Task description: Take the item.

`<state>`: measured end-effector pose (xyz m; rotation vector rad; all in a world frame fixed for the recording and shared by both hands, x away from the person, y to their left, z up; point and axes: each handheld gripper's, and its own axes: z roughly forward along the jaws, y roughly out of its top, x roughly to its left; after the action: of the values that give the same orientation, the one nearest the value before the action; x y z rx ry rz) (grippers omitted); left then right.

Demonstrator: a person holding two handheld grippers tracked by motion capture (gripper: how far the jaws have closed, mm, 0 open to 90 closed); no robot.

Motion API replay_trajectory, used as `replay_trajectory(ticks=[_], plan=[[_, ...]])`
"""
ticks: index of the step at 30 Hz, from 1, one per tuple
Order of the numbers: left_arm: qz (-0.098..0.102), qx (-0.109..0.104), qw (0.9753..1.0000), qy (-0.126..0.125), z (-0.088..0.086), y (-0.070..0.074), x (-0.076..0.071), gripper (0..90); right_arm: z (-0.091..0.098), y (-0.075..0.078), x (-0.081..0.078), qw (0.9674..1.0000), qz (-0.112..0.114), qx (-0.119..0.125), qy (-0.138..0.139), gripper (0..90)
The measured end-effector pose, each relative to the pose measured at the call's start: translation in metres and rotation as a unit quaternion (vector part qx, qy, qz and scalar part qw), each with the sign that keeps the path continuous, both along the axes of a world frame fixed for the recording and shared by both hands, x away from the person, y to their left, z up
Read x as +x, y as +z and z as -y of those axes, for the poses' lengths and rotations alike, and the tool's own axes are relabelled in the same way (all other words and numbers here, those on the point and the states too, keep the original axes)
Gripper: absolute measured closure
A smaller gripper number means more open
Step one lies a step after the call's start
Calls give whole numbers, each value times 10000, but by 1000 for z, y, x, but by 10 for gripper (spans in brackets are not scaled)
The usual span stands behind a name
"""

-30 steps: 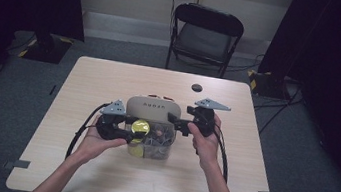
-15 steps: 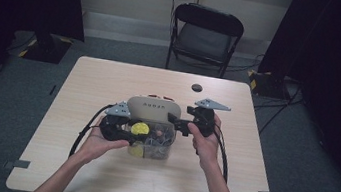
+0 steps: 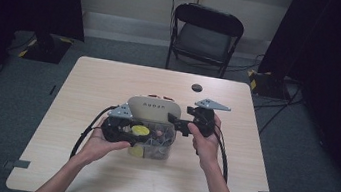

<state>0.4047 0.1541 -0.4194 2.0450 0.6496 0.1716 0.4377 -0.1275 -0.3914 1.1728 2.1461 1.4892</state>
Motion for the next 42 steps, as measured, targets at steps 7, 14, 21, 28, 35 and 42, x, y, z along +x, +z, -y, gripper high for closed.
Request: replay_trajectory(ticks=[7, 14, 21, 28, 35, 42], plan=[[50, -98, 9999, 38, -4, 5, -2, 408, -1, 0, 0, 10000, -15, 4, 2, 139], [133, -249, 9996, 6, -5, 12, -5, 409, -1, 0, 0, 10000, -23, 12, 12, 139], [218, -323, 9992, 50, -9, 16, -8, 409, -1, 0, 0, 10000, -20, 7, 5, 139], [246, -397, 9989, 73, -15, 20, -10, 409, -1, -1, 0, 10000, -18, 2, 10, 139], [265, -458, 9985, 104, -22, 24, -12, 409, -1, -1, 0, 10000, -18, 0, 17, 139], [315, -449, 9984, 171, -30, 28, -16, 409, -2, -1, 1, 10000, -18, -14, 18, 138]])
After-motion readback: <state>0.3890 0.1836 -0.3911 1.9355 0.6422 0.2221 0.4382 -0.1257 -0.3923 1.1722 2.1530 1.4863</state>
